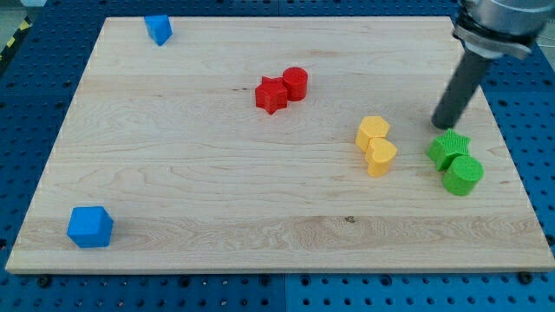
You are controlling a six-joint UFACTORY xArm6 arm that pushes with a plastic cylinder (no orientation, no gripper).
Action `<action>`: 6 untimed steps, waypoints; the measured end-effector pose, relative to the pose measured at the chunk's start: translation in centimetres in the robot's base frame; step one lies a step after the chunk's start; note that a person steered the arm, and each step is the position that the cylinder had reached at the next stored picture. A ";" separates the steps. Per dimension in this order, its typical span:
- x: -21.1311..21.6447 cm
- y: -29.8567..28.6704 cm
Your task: Place your arm to the top of the blue triangle
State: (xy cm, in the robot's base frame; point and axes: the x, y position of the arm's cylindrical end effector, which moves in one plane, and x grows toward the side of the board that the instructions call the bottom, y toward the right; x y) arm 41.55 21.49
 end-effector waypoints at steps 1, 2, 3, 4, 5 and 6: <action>-3.6 -3.9; -6.7 -9.7; -9.9 -14.8; -11.7 -17.4; -11.9 -17.4; -12.8 -17.8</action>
State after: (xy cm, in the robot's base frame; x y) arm 28.71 3.65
